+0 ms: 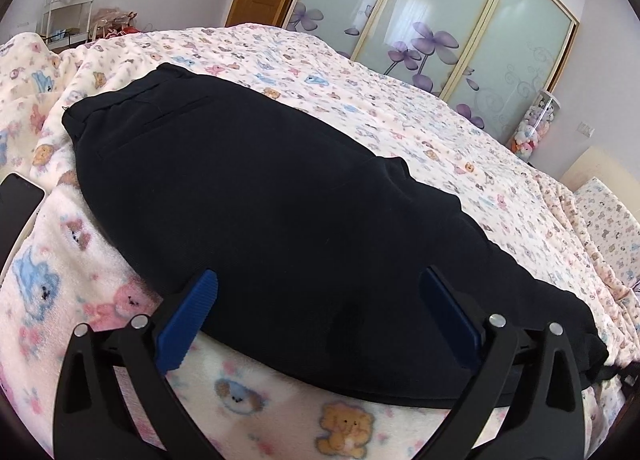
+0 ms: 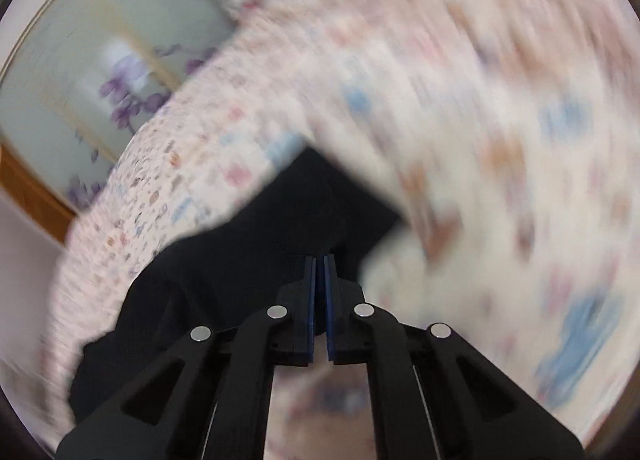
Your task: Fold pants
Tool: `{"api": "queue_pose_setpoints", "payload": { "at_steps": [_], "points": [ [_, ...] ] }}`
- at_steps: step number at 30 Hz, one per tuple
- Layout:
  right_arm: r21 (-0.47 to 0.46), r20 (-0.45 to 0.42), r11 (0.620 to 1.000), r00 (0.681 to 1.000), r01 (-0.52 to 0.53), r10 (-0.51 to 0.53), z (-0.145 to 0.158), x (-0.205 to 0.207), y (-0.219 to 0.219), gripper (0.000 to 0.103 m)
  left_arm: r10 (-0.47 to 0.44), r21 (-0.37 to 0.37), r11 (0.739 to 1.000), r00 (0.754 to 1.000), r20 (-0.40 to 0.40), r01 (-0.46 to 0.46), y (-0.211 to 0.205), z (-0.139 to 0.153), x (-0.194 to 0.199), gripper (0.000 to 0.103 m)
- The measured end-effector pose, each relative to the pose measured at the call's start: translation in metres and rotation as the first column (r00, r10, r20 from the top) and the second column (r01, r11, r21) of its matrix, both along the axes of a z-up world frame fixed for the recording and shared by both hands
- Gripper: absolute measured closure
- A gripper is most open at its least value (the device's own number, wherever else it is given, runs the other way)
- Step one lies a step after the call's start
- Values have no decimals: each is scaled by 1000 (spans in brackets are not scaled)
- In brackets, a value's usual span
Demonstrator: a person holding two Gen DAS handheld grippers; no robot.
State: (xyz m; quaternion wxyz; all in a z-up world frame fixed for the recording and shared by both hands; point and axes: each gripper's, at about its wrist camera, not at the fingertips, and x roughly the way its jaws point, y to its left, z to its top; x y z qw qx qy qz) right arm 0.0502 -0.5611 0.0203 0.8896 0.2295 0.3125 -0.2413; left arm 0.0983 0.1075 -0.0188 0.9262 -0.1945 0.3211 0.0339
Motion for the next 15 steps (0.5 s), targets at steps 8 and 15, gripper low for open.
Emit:
{"api": "queue_pose_setpoints", "payload": {
  "at_steps": [8,15],
  "points": [
    [-258,83,963,995,77,-58,4,24,-21,99,-5,-7,1000,1000,-2,5,0,-2,1,2],
    [75,50,982,983,175,-179,-19,-4,-75,73,-3,-1,1000,1000,-7,3,-1,-3,3,2]
  ]
}}
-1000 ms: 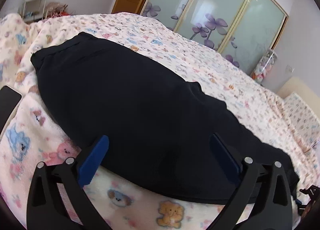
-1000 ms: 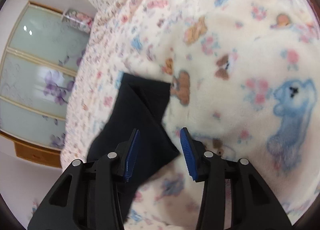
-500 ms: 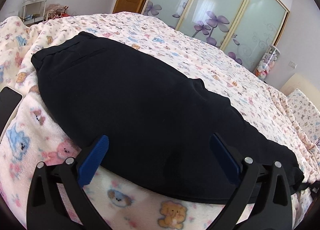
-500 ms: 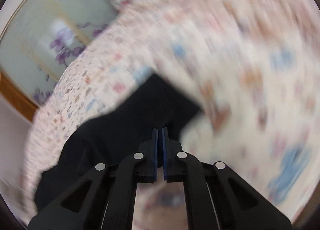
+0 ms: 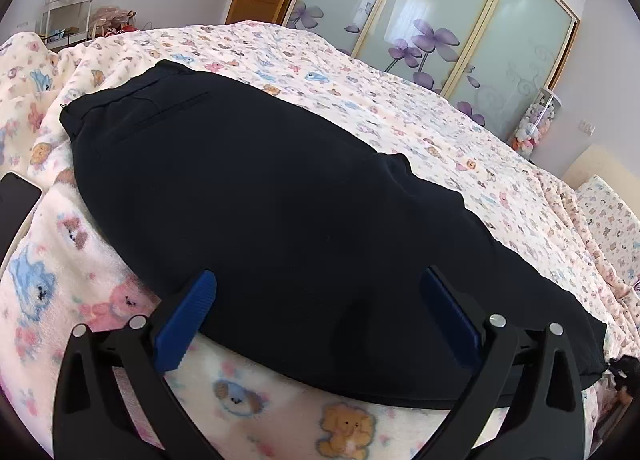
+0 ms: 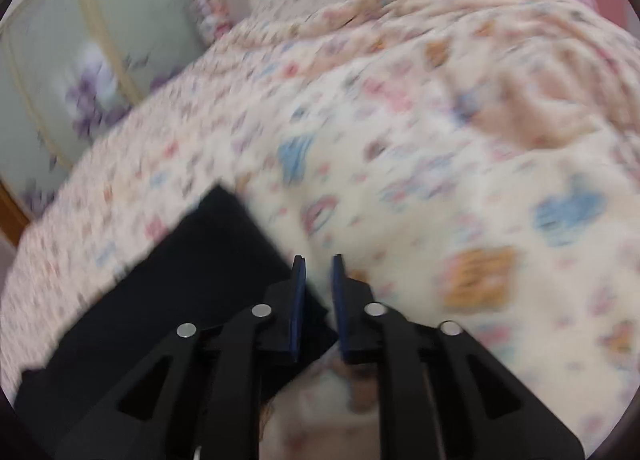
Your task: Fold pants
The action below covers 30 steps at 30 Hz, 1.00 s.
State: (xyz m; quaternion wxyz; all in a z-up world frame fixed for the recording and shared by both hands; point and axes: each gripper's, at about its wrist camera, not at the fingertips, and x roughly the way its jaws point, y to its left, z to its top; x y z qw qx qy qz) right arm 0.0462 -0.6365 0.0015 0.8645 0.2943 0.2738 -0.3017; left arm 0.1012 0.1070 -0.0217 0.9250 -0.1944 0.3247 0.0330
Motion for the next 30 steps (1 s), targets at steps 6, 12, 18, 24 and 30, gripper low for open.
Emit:
{"api": "queue_pose_setpoints", "payload": {
  "at_steps": [6,12,18,24,30],
  "points": [
    [376,293,899,949,-225,114,1,-29,11,52,8,28,1000,1000,-10,-8,-4,-1,2,2],
    [649,250,586,863,-486,438,-40,25,101,66,12,28,1000,1000,-13,-11,-5,-2,2,2],
    [618,158,578,804,-534,574,-38,45,160,67,4,-62,998,1000,6,-4,7,-4,2,2],
    [588,150,631,835,-506,529,-50,48,168,89,-1,-76,997,1000,5,2,8,-4,2,2],
    [544,281,631,829,-553,484,-24,21,162,99,-11,-104,995,1000,11,12,13,-4,1,2]
  ]
}}
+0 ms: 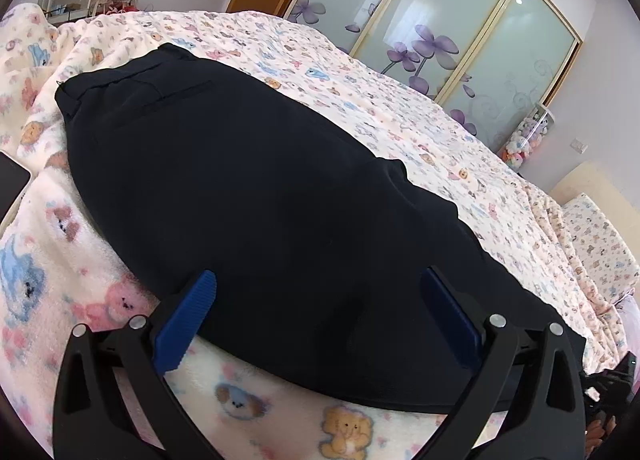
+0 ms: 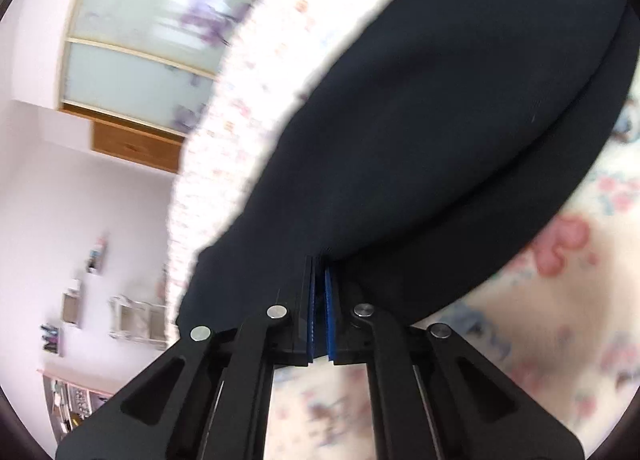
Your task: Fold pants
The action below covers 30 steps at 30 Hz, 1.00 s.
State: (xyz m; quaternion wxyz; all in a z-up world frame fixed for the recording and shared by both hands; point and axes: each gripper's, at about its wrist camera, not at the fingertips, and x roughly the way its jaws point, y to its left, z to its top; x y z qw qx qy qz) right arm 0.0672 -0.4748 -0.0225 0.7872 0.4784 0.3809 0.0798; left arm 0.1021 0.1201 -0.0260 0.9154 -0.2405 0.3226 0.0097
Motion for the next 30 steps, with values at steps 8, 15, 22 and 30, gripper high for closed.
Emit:
{"api": "queue_pose_setpoints", "payload": {
  "at_steps": [8,15,22,30],
  "points": [
    [-101,-110,994,993,-45,34,-31,-9,-2,100,13,-5,1000,1000,-4,-13,-1,0,1,2],
    [-149,-90,976,985,-161,148,5,-18,-7,79,24,-42,999,999,43,-22,5,8,-9,2],
    [-250,81,967,996,56,-37,40,-26,-44,79,44,-141,990,988,148,-23,20,21,-18,2],
    [-166,-96,975,982,148,-165,-33,-2,-98,68,89,-82,993,996,7,-88,21,2,4,2]
  ]
}}
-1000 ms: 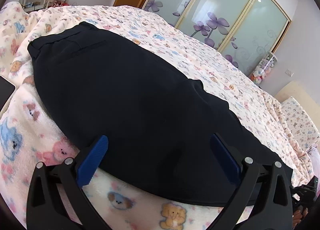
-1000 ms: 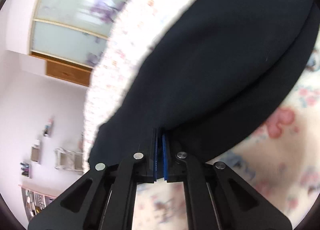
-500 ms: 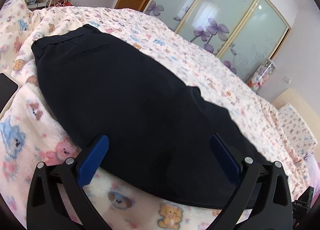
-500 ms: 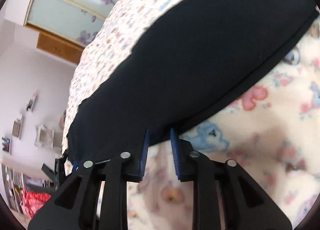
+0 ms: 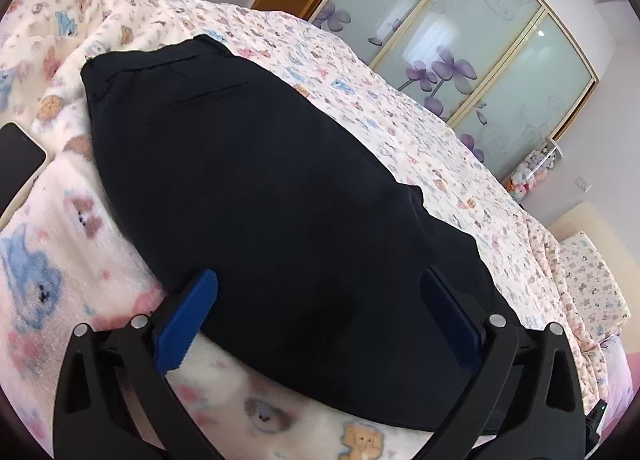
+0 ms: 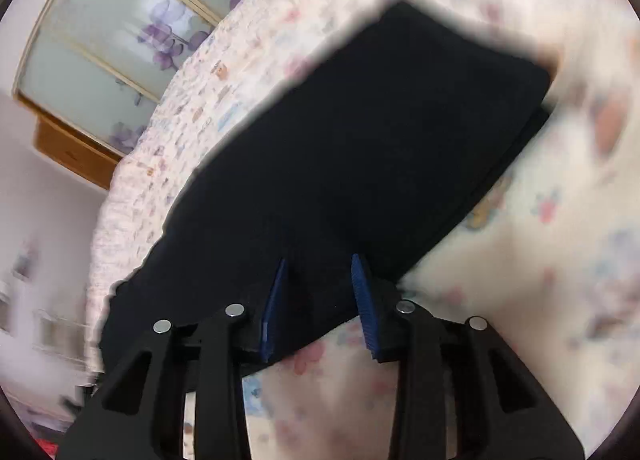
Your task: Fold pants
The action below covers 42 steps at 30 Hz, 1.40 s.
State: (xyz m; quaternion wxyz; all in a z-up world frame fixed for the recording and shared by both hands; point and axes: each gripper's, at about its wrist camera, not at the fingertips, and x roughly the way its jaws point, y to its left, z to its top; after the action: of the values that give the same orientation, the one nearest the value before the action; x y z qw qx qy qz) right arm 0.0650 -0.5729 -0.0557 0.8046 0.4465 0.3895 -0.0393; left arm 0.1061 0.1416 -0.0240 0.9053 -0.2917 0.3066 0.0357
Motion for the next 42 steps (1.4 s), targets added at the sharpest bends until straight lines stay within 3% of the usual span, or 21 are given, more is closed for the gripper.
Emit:
{"api": "queue_pose_setpoints", "payload": {
  "at_steps": [2,3,6,11,17,18,20,21,22,31,36,38,42],
  "points": [
    [104,69,992,995,67,-74,11,-17,-12,67,-2,23,1000,1000,0,2,-3,2,0,2],
    [138,143,984,980,116,-136,19,-32,-21,66,-3,23,1000,1000,0,3,-3,1,0,2],
    [87,142,958,949,272,-282,25,-62,-41,57,-3,17,1000,1000,3,3,-1,1,-1,2],
    [115,74,943,943,314,-323,4,-62,-48,58,-5,18,1000,1000,5,4,-1,1,0,2],
    [37,202,949,928,312,-313,20,-44,-46,58,-5,21,1000,1000,6,5,0,0,-1,2],
    [20,189,950,932,311,-309,20,-41,-46,58,-6,23,1000,1000,5,6,0,0,-1,2],
    [5,61,944,942,330,-330,9,-39,-49,59,-6,23,1000,1000,5,6,-1,0,-2,2],
    [18,-10,940,940,341,-341,-1,-41,-49,67,-6,25,1000,1000,4,6,0,0,-1,2],
    [38,-12,935,936,352,-352,-5,-46,-49,71,-6,26,1000,1000,3,6,-1,0,-2,2],
    [138,85,896,896,422,-435,-12,-49,-66,71,-4,47,999,1000,-6,5,-3,-1,1,2],
    [147,134,889,882,433,-452,-13,-56,-68,72,-6,41,999,1000,-4,6,-3,-2,1,2],
    [121,151,892,880,435,-449,-11,-57,-66,81,-5,41,999,1000,-4,5,-2,-2,2,2],
    [88,194,889,868,449,-457,0,-59,-59,87,-6,38,999,1000,-4,6,-2,-2,2,2]
  ]
}}
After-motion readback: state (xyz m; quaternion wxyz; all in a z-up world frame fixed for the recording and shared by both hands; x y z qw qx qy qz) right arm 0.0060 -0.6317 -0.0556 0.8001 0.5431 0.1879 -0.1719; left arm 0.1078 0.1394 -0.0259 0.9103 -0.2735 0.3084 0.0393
